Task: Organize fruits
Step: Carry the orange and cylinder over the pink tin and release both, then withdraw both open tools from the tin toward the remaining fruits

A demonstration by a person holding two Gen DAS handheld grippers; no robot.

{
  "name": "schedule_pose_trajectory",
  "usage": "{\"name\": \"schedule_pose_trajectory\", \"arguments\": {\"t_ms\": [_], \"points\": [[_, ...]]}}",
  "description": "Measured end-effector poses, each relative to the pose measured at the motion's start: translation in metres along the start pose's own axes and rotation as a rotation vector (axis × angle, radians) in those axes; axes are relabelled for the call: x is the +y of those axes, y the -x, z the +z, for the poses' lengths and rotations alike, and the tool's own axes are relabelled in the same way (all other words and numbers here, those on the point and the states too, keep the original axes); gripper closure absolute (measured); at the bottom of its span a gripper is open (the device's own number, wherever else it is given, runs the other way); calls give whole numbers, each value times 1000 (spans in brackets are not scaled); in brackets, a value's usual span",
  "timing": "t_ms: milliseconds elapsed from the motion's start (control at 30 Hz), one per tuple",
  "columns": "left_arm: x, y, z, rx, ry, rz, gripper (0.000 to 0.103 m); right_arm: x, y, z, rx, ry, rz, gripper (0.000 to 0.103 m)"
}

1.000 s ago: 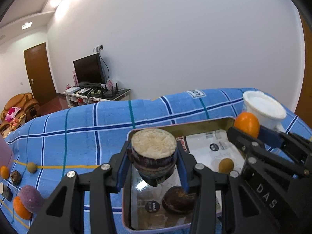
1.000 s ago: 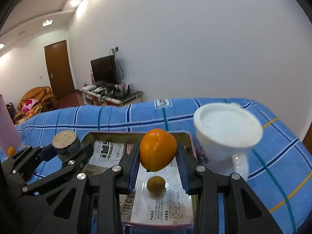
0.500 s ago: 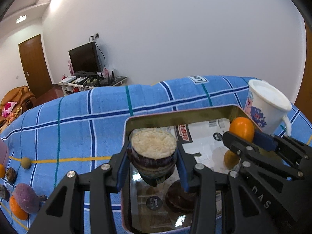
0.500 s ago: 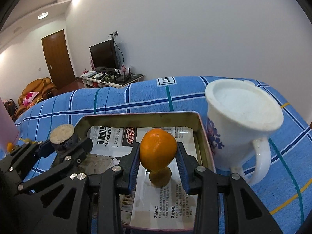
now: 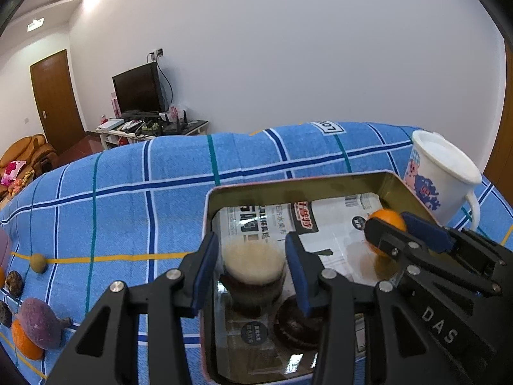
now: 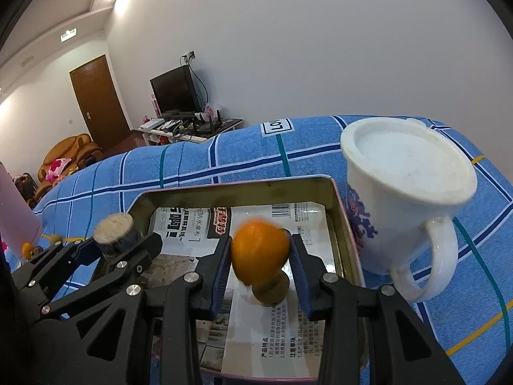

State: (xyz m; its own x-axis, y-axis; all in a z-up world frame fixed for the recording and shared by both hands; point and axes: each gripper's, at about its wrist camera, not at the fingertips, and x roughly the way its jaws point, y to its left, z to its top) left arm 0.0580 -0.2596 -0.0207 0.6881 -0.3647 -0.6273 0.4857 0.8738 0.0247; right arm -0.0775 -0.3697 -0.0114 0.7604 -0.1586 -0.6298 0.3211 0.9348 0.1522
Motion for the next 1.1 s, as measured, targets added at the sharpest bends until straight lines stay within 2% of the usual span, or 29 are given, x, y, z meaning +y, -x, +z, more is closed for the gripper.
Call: {"name": "schedule_pose_trajectory", "arguments": {"t_ms": [167, 467, 500, 533, 567, 600, 633, 700, 767, 967, 1100], "points": [[1, 4, -3, -8, 0, -3, 55, -3, 3, 0, -5, -10, 4, 64], [-2, 7, -3, -13, -14, -15, 45, -16, 8, 1, -18, -74, 13, 64], [-3, 8, -4, -12, -20, -25, 37, -18, 8, 1, -18, -85, 16, 64], [-5, 9, -4, -12, -29, -49, 22, -19, 10, 1, -23, -95, 26, 63], [-9, 12, -5, -21, -45, -69, 14, -20, 11, 1, -30, -100, 43, 54], [-13, 15, -6, -35, -56, -44, 0, -20, 12, 1, -40, -102, 56, 49], [-17, 21, -7, -64, -69, 0, 0, -18, 14, 1, -54, -99, 63, 43], [-21, 31, -9, -130, -104, 31, 0, -11, 20, 1, -88, -63, 61, 43], [-21, 36, -10, -156, -109, 50, 0, -5, 27, 1, -117, -23, 37, 42], [-1, 44, -11, -200, -16, 85, 0, 0, 45, 1, -230, 0, -31, 42], [16, 57, -13, -281, 36, 187, 0, -3, 52, 0, -285, -7, -54, 42]]}}
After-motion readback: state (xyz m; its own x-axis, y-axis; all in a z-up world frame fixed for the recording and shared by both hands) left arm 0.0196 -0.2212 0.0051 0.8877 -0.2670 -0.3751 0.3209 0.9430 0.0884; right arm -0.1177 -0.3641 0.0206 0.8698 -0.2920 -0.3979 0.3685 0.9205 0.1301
